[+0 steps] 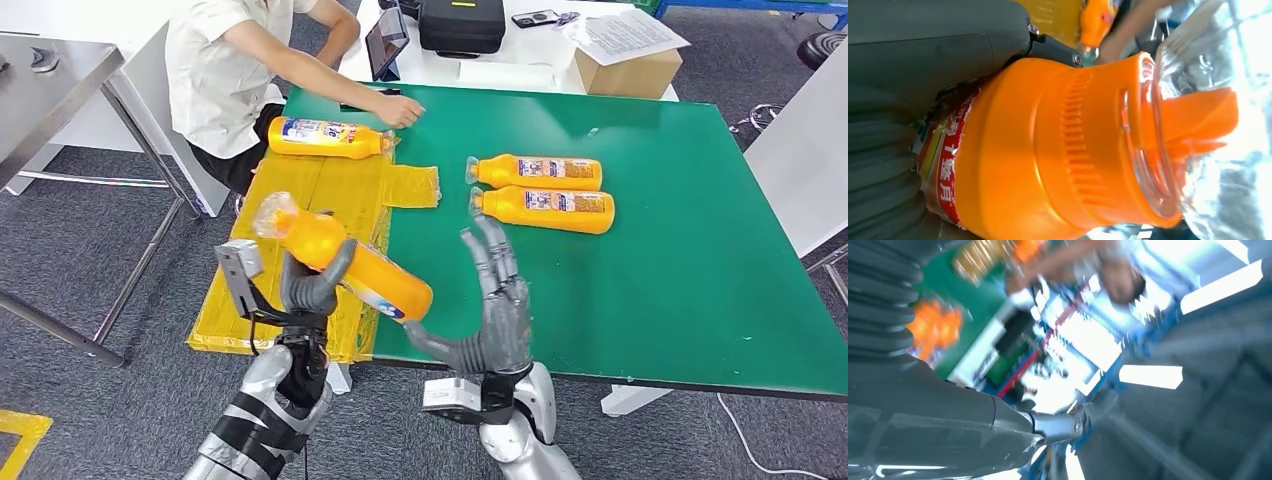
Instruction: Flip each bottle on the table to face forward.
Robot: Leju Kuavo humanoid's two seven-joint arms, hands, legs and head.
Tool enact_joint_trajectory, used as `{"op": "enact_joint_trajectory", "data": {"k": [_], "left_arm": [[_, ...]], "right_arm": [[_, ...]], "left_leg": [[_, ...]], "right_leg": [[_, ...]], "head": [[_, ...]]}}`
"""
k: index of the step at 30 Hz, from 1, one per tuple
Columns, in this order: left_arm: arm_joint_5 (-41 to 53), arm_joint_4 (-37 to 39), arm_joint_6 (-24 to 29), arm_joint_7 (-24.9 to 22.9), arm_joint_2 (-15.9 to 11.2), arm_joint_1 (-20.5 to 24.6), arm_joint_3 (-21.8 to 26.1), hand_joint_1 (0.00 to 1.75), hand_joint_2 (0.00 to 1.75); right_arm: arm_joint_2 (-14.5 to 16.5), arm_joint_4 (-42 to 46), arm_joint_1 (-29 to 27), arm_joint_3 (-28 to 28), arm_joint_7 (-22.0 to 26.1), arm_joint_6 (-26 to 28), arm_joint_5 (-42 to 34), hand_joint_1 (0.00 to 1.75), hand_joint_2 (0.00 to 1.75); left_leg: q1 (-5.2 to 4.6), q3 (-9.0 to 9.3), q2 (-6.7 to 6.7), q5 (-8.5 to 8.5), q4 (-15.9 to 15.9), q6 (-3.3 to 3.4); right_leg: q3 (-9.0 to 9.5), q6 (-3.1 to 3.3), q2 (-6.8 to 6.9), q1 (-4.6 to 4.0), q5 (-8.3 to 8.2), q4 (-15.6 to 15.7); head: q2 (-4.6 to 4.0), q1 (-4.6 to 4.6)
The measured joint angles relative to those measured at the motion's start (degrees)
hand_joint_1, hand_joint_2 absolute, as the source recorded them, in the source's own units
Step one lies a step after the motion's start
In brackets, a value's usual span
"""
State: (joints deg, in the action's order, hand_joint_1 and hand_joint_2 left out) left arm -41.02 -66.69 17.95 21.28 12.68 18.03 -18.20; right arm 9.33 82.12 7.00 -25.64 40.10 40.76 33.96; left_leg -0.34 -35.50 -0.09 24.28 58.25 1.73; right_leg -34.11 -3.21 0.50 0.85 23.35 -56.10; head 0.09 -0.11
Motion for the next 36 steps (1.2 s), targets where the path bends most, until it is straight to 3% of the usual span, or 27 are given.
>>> {"op": "enact_joint_trajectory", "data": {"k": [8,11,14,17,19,22,24,28,32,36], "left_arm": [[-4.1,-3.6,0.9,-0.8,-0.3,0.0,6.7,1.75,1.75],[-0.6,-3.8,5.0,1.4,-0.5,0.3,7.6,1.75,1.75],[12.8,-1.5,15.2,6.7,-1.4,2.4,7.3,1.75,1.75],[26.1,3.2,20.0,7.8,-2.7,5.1,6.1,1.75,1.75],[41.0,7.1,21.1,3.7,-3.5,6.7,5.4,1.75,1.75],[72.0,13.6,21.2,-5.3,-4.7,8.6,3.9,1.75,1.75],[85.9,16.9,20.9,-8.0,-5.5,9.1,2.9,1.75,1.75],[89.8,22.0,14.5,-15.8,-6.4,11.1,0.2,1.75,1.75],[92.2,26.4,5.6,-19.8,-6.9,13.8,-2.9,1.75,1.75],[92.8,29.4,1.2,-20.3,-7.0,16.3,-4.6,1.75,1.75]], "right_arm": [[4.4,10.1,-2.2,8.5,-0.1,-0.5,-1.1,0.00,0.00],[5.6,12.1,-2.8,10.5,-0.1,-0.5,-1.0,0.00,0.00],[6.9,14.8,-3.9,13.4,-0.1,-0.5,-1.1,0.00,0.00],[7.4,16.3,-4.8,15.7,-0.1,-0.5,-2.3,0.00,0.00],[7.5,16.5,-5.3,16.3,-0.1,-0.5,-3.9,0.00,0.00],[7.5,16.4,-5.5,16.5,-0.1,-0.6,-5.4,0.00,0.00],[7.5,16.3,-5.6,16.5,-0.1,-0.6,-5.9,0.00,0.00],[7.2,15.7,-5.7,16.3,-0.1,-0.6,-7.4,0.00,1.75],[6.5,14.9,-5.8,15.4,-0.1,-0.6,-9.2,0.00,1.75],[5.9,14.2,-5.9,14.4,-0.1,-0.6,-10.4,0.00,1.75]], "left_leg": [[-0.01,0.00,0.02,-0.02,0.0,-0.01],[-0.01,0.00,0.03,-0.02,0.0,-0.02],[-0.01,-0.01,-0.02,-0.03,0.0,-0.02],[0.00,0.00,-0.06,-0.03,0.0,-0.02],[0.00,0.01,-0.02,-0.03,0.0,-0.02],[-0.01,0.01,0.02,-0.03,0.0,-0.02],[-0.01,0.01,0.07,-0.03,0.0,-0.02],[-0.01,0.00,0.08,-0.03,0.0,-0.02],[0.00,0.00,0.01,-0.03,0.0,-0.03],[0.00,0.02,0.03,-0.04,0.0,-0.03]], "right_leg": [[0.01,0.00,-0.01,0.01,-0.02,0.0],[-0.02,0.00,-0.01,0.01,-0.02,0.0],[-0.03,0.00,0.02,0.00,-0.01,0.0],[0.01,0.00,0.03,0.00,-0.01,0.0],[0.00,0.00,0.00,0.01,-0.01,0.0],[0.00,0.00,0.00,0.02,-0.02,0.0],[-0.02,0.00,0.00,0.02,-0.03,0.0],[-0.03,0.00,0.00,0.01,-0.03,0.0],[0.00,0.00,0.00,0.01,-0.02,0.0],[0.02,0.00,0.00,0.01,-0.02,0.0]], "head": [[0.00,0.01],[0.00,0.01],[0.00,0.00],[0.00,0.01],[0.00,0.01],[0.00,0.02],[0.00,0.02],[0.00,0.00],[0.00,0.01],[0.00,0.01]]}}
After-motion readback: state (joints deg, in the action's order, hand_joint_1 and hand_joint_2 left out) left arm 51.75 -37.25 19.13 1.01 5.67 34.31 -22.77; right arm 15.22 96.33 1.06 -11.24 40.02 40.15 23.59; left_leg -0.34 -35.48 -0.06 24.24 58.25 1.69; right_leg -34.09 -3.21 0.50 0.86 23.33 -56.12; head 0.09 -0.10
